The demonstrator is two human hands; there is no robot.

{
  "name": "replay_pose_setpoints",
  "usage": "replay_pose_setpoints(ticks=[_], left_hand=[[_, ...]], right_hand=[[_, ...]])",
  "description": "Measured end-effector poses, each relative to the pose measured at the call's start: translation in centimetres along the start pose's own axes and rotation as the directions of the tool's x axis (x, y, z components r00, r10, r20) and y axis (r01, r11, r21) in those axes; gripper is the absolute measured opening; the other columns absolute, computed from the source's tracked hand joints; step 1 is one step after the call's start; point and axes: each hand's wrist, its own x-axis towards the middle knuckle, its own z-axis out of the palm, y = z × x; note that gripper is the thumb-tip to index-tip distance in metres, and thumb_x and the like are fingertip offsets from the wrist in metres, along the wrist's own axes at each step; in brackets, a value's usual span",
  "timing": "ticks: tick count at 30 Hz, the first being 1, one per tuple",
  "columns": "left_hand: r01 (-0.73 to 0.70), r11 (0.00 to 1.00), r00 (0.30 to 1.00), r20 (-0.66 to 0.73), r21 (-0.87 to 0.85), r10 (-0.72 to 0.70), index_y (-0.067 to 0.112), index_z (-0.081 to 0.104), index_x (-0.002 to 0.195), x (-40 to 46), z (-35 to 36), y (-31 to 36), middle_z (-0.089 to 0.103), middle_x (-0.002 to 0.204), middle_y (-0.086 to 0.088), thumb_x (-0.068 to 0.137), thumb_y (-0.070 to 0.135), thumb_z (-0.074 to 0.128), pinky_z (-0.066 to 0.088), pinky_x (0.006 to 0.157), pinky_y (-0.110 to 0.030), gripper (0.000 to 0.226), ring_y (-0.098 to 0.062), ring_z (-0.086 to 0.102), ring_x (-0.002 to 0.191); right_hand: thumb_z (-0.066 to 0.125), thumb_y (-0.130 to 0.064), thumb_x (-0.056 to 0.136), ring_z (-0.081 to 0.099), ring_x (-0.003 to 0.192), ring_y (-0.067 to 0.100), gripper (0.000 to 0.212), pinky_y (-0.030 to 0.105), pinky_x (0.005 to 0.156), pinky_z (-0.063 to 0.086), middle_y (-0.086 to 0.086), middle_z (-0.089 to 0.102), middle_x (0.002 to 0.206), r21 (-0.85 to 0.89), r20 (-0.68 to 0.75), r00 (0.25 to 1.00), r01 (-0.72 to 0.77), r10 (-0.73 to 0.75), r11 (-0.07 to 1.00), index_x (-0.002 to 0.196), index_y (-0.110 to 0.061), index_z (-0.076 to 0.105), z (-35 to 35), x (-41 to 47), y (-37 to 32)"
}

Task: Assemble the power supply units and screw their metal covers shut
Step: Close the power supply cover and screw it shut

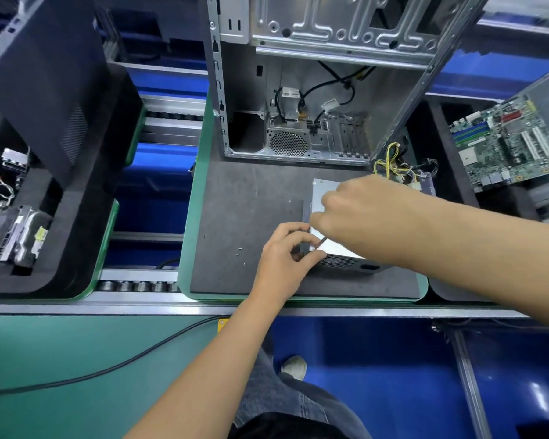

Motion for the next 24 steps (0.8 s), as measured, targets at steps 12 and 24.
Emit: replay_pose_setpoints(ticks=[12,24], left_hand=[[0.002,0.998,0.995,-0.099,-0.07,-0.009,0.033,0.069,0.104,-1.1,-0.9,-0.1,0.068,0.104,0.01,0.076,0.011,0.085,0.058,0.08,-0.024,0.038,-0.009,0.065,0.101],[-0.016,0.749,0.961,-0.197,0.662,0.195,0.006,0.077,0.099,-1.8,-10.9,-7.2,0.066,0.086,-0.008,0.086,0.003,0.074,0.044,0.079,-0.032,0.013,-0.031,0.058,0.08]], right_hand=[[0.048,-0.007,0.095,0.037,0.065,0.023,0.011,0.032,0.049,0.028,0.001,0.026,0.078,0.011,0.007,1.0,-0.014,0.014,1.0,0.1,-0.016,0.042,0.7,0.1,0.1],[0.058,-0.033,0.095,0.055,0.082,0.028,0.021,0.037,0.075,0.052,0.004,0.047,0.094,0.523,0.274,0.927,-0.367,0.256,0.77,0.093,-0.014,0.047,2.9,0.0,1.3]])
